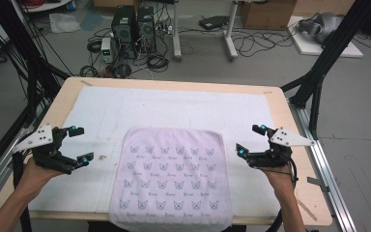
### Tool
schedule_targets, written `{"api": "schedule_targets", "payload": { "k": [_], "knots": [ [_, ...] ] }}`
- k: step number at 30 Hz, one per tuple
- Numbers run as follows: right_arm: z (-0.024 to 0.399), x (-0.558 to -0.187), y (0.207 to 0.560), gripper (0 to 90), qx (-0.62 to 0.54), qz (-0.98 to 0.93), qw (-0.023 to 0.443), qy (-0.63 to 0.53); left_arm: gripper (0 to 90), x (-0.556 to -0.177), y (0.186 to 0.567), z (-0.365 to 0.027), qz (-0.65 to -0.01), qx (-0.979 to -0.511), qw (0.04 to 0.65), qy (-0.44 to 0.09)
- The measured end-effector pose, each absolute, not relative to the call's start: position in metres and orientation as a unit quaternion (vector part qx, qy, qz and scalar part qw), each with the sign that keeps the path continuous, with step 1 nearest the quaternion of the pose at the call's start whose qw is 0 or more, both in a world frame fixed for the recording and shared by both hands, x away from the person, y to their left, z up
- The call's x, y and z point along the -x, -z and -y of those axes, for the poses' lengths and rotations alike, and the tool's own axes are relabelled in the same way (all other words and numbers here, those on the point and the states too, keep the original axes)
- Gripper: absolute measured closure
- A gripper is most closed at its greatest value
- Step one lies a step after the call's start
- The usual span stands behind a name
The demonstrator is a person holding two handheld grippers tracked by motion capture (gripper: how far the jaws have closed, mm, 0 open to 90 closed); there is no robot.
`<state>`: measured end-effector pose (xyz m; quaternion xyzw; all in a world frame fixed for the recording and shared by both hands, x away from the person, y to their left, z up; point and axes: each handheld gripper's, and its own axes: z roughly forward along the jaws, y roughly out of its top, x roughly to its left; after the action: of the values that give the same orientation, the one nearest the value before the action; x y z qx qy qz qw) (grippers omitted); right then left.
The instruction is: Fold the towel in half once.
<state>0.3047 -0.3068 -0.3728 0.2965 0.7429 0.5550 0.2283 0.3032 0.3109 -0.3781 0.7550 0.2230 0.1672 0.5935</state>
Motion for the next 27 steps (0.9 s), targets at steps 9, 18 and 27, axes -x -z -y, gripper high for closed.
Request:
{"api": "schedule_targets", "payload": {
  "k": [9,18,27],
  "knots": [
    [0.291,-0.349,0.358,8.2,-0.304,-0.796,0.189,-0.488,1.7,-0.354,0.355,-0.285,-0.225,-0.82,0.503,-0.153],
    [0.27,-0.391,0.356,8.2,-0.3,-0.846,0.158,-0.412,1.8,-0.39,0.353,-0.265,-0.23,-0.855,0.447,-0.132],
    [0.247,-0.421,0.373,19.7,-0.292,-0.887,0.131,-0.334,8.6,-0.418,0.365,-0.245,-0.246,-0.875,0.402,-0.11]
  ]
}}
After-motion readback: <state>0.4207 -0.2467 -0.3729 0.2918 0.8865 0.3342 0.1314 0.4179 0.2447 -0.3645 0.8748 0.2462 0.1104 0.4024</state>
